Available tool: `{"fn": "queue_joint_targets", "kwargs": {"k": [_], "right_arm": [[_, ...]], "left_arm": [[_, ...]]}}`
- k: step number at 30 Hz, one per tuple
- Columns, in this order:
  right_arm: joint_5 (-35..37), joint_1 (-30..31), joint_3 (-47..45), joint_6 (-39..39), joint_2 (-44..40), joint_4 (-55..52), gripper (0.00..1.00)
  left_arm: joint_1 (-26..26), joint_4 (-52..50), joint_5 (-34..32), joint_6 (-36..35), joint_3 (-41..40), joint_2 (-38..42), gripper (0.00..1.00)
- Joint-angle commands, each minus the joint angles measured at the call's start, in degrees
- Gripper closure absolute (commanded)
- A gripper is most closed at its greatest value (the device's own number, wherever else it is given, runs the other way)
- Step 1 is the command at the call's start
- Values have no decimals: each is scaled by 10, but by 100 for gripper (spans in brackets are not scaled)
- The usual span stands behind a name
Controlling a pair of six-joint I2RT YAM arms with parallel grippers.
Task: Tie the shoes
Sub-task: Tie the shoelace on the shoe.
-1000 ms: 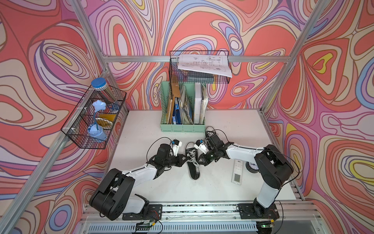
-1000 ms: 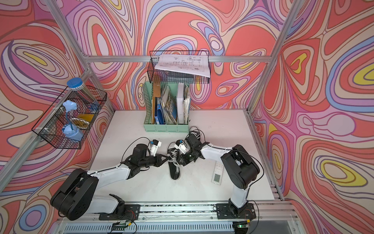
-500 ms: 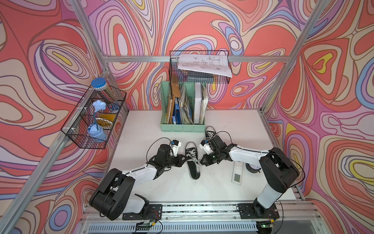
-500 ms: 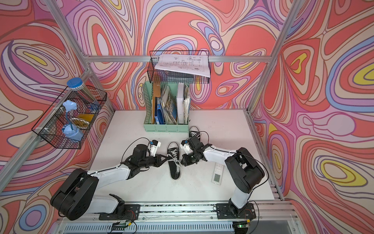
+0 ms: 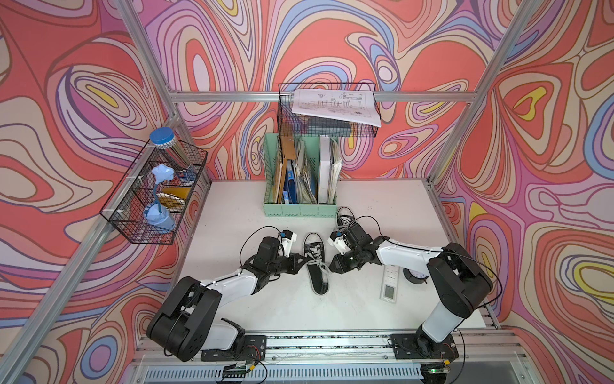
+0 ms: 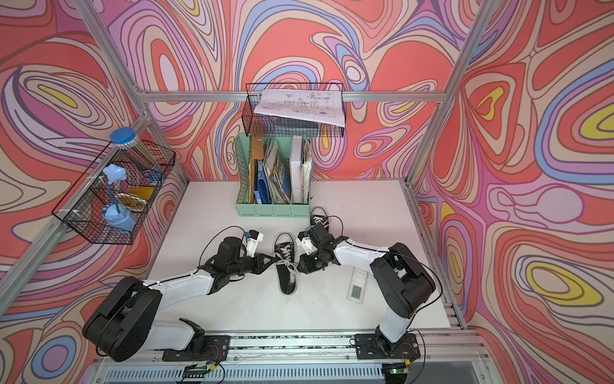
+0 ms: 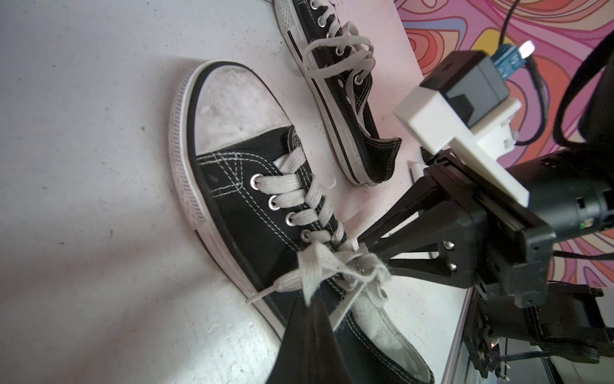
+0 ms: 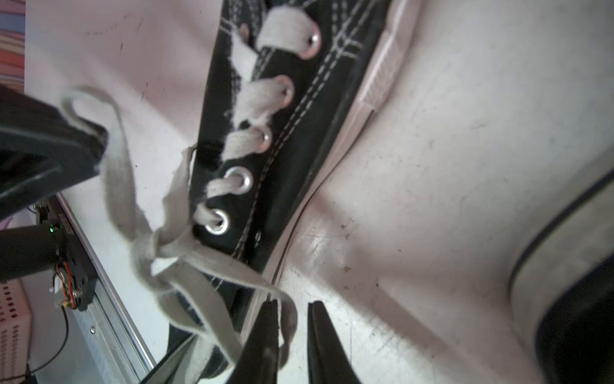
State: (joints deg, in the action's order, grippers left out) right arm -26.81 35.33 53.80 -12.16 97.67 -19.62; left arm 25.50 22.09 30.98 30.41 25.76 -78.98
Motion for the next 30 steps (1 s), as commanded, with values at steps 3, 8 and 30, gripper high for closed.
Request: {"fn": "queue_joint_targets", "kwargs": {"k": [3, 8, 30], "right_arm": [[-42, 3, 32, 62, 16, 14, 75], [-50, 3, 46, 86, 33, 12, 73], [36, 3, 24, 4, 9, -35, 100]], "left_arm": [[-2, 5, 11, -9, -3, -6, 100], [-2, 5, 12, -10, -2, -5, 100], [-6, -20, -34, -2, -12, 8, 100]]}}
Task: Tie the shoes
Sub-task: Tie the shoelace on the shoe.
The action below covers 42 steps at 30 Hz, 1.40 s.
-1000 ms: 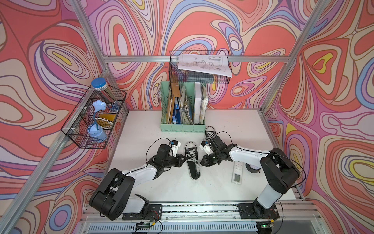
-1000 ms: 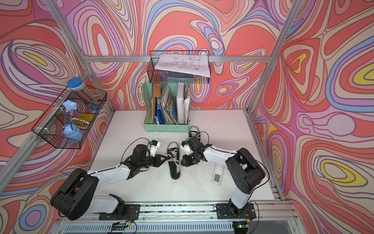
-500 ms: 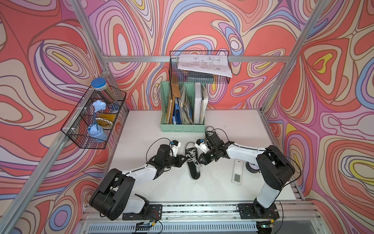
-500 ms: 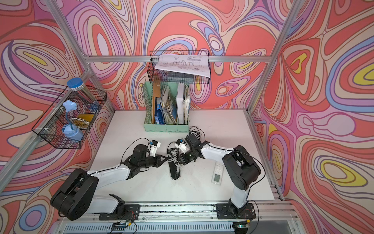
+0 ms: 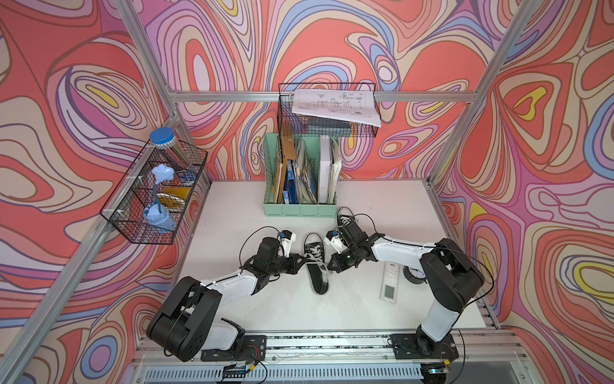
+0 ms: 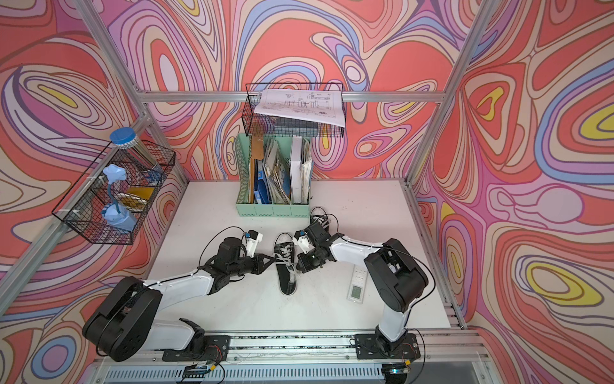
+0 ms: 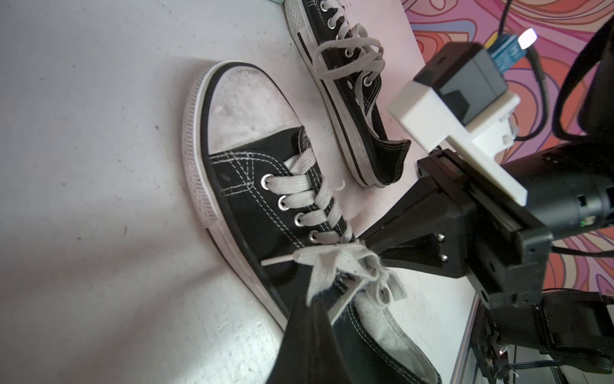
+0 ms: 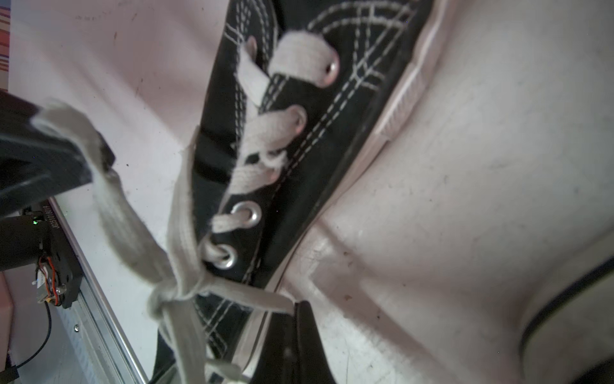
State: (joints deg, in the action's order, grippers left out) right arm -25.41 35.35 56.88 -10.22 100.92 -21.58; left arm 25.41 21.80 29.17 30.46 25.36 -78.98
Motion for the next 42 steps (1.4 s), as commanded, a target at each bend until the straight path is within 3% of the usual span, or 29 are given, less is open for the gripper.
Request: {"fn": "queue_joint_targets", "kwargs": {"k": [1, 7, 13, 14, 17, 24, 31, 36, 42], "right_arm": [[25, 2, -6, -16, -25, -18, 100], [18, 2, 2, -14, -23, -16, 100], [5, 2, 25, -4, -3, -10, 100], [4, 3, 29, -1, 1, -11, 100], [2, 3, 36, 4, 2, -13, 100], [3, 3, 45, 11, 3, -18, 100], [1, 2, 54, 16, 20, -25, 100], [-1, 2, 60, 18, 24, -27, 100], [-4, 2, 61, 18, 28, -27, 100]], "left_arm": [[-6, -18, -17, -2, -9, 9, 100], [-7, -9, -8, -1, -8, 0, 100], [-7, 34, 45, 11, -3, -17, 99], [-7, 39, 49, 13, -3, -20, 90], [-7, 43, 59, 13, 2, -29, 76], [-7, 80, 69, 35, 9, -55, 56], [-7, 71, 81, 26, 18, -50, 46], [-7, 28, 51, 15, 0, -8, 43], [-7, -12, 31, -8, -13, 36, 30]]}}
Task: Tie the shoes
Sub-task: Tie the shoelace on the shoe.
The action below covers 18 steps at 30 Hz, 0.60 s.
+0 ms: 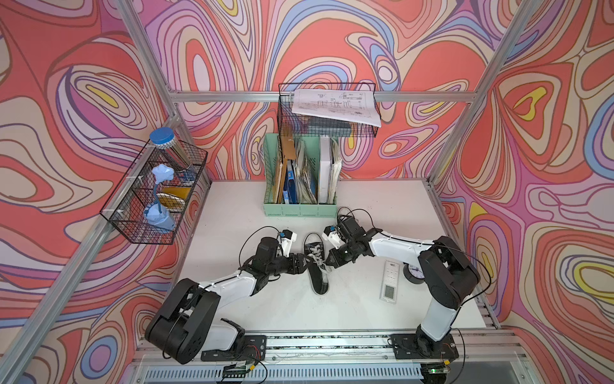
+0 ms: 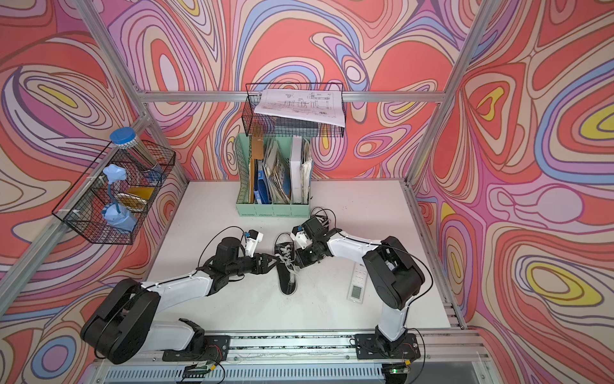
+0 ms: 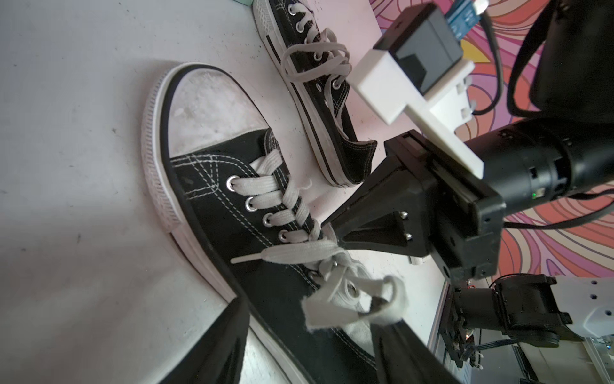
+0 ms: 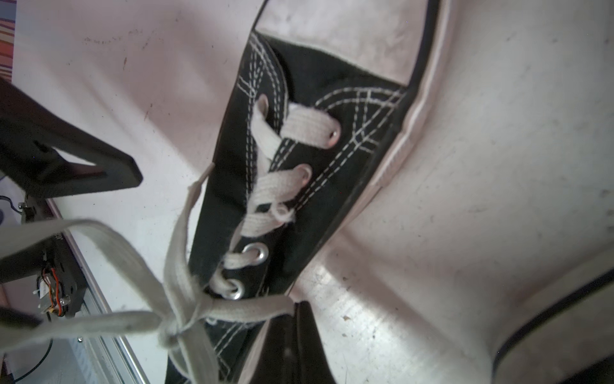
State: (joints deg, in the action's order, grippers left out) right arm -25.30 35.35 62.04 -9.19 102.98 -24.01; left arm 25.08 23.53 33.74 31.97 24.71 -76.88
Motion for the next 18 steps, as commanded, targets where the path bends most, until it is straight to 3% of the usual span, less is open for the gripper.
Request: {"fn": "queue_joint_targets", "kwargs": {"k": [1, 4, 9, 18], "right_arm": [[-6, 3, 11, 7, 7, -2, 100], [-6, 3, 12, 7, 7, -3, 100], [-5, 3, 15, 10, 6, -8, 100], [-8, 3, 21, 10, 14, -5, 100]], "left_arm": [[-4, -27, -12, -26, -4, 16, 28], [-4, -27, 1, -30, 15, 4, 22], [-3, -28, 22, -37, 32, -17, 20], [-4, -146, -105, -46, -19, 48, 26]]}}
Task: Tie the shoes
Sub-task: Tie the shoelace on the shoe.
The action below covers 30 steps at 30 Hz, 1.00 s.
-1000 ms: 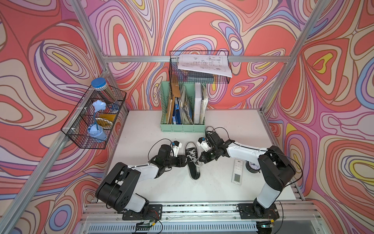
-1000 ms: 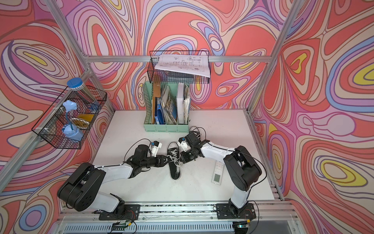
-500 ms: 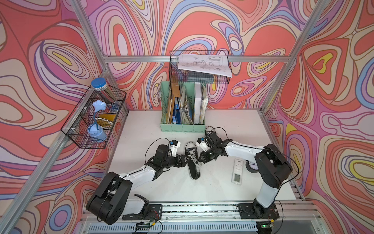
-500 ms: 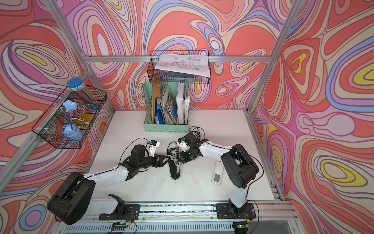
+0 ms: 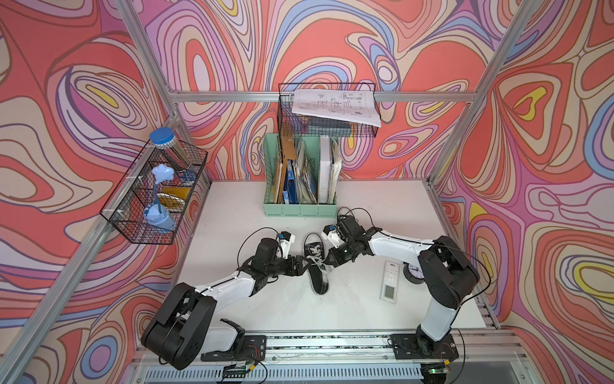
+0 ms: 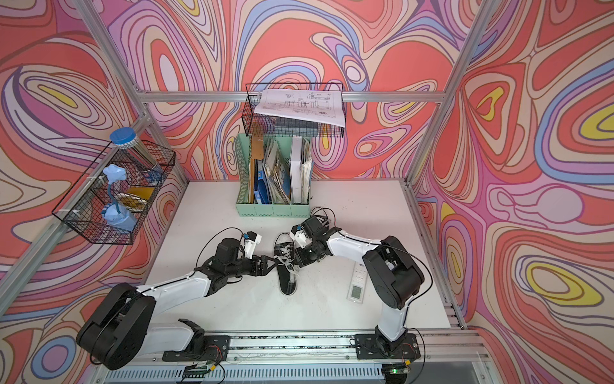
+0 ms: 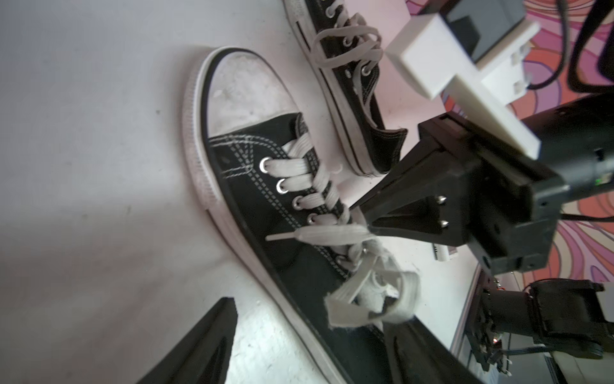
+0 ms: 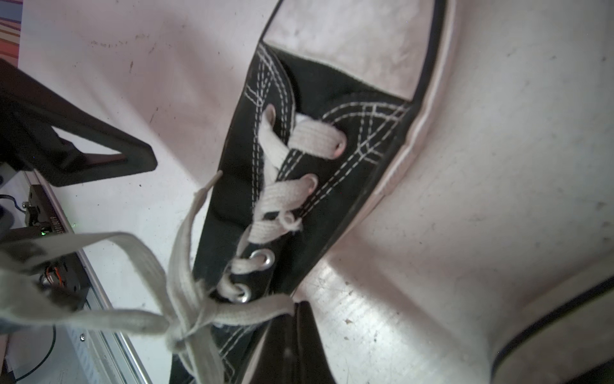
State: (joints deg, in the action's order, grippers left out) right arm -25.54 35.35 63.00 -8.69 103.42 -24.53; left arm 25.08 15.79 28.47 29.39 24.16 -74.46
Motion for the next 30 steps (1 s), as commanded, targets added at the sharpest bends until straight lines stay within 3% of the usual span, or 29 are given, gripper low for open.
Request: {"fn": "queue_joint_targets", "kwargs": {"k": [1, 7, 15, 19, 22, 30], "right_arm": [[-5, 2, 12, 5, 12, -1, 100], [-6, 3, 14, 4, 17, 0, 100], [-6, 3, 14, 4, 15, -3, 100], [-6, 3, 14, 5, 15, -3, 100], [-7, 2, 15, 5, 14, -2, 100], [-5, 3, 14, 7, 11, -5, 100]], "left_arm": [[-3, -85, -62, -22, -16, 31, 26], [-4, -110, -49, -28, -21, 59, 25], [-1, -26, 59, -6, -23, 79, 14], [12, -31, 34, -15, 2, 72, 12], [25, -42, 16, -35, 31, 38, 17], [36, -17, 36, -32, 72, -40, 46]]}}
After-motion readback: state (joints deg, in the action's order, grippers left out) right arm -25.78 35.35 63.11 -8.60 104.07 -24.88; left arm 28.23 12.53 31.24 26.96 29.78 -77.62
